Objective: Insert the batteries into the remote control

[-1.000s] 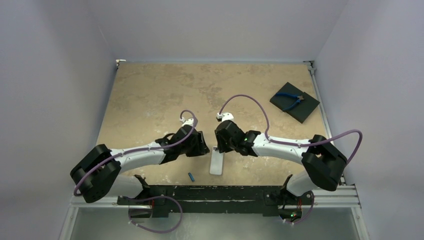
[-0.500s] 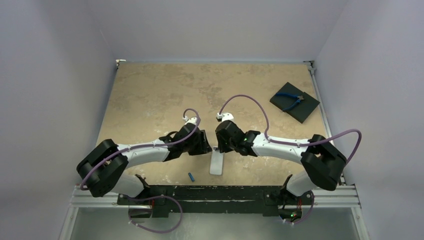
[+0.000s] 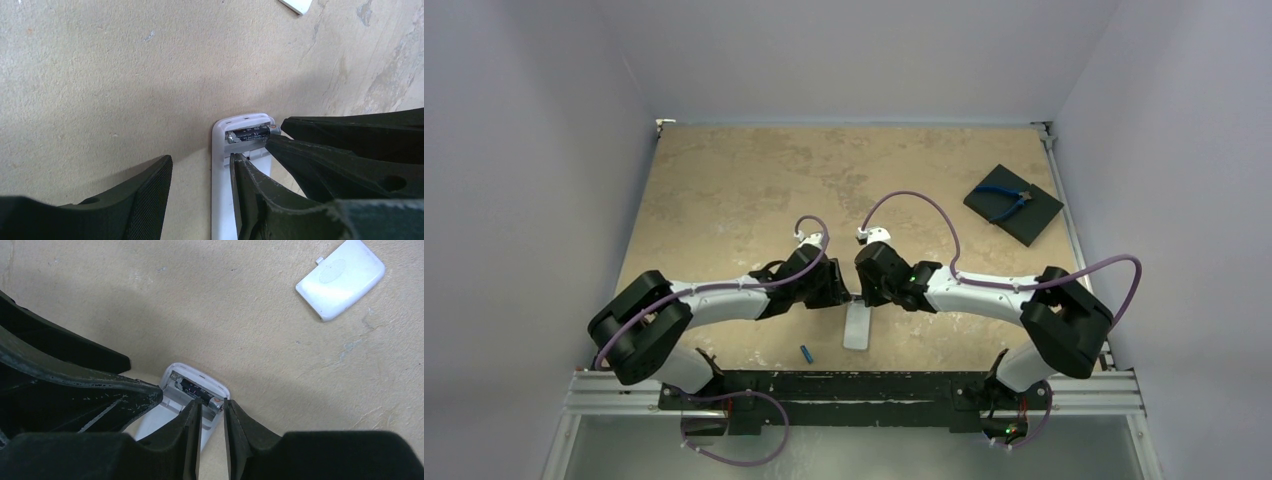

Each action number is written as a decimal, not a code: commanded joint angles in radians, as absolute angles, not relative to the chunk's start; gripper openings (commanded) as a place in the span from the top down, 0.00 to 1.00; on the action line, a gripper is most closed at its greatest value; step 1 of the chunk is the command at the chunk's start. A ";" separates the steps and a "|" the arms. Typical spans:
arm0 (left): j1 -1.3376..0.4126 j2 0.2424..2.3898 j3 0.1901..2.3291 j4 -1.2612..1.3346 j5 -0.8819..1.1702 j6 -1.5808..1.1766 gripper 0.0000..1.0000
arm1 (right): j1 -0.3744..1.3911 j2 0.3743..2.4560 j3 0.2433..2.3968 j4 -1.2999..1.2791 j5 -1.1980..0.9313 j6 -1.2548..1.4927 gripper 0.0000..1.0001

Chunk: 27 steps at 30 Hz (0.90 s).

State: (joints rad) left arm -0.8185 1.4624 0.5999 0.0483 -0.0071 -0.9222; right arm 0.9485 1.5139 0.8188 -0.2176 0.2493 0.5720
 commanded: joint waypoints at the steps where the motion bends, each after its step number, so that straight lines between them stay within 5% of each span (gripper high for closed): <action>1: -0.814 1.478 0.637 0.097 -0.005 -0.901 0.55 | 0.946 1.500 0.829 -0.212 0.279 0.592 0.71; 27: -0.814 1.517 0.644 0.131 0.051 -0.902 0.62 | 0.946 1.455 0.803 -0.224 0.285 0.623 0.72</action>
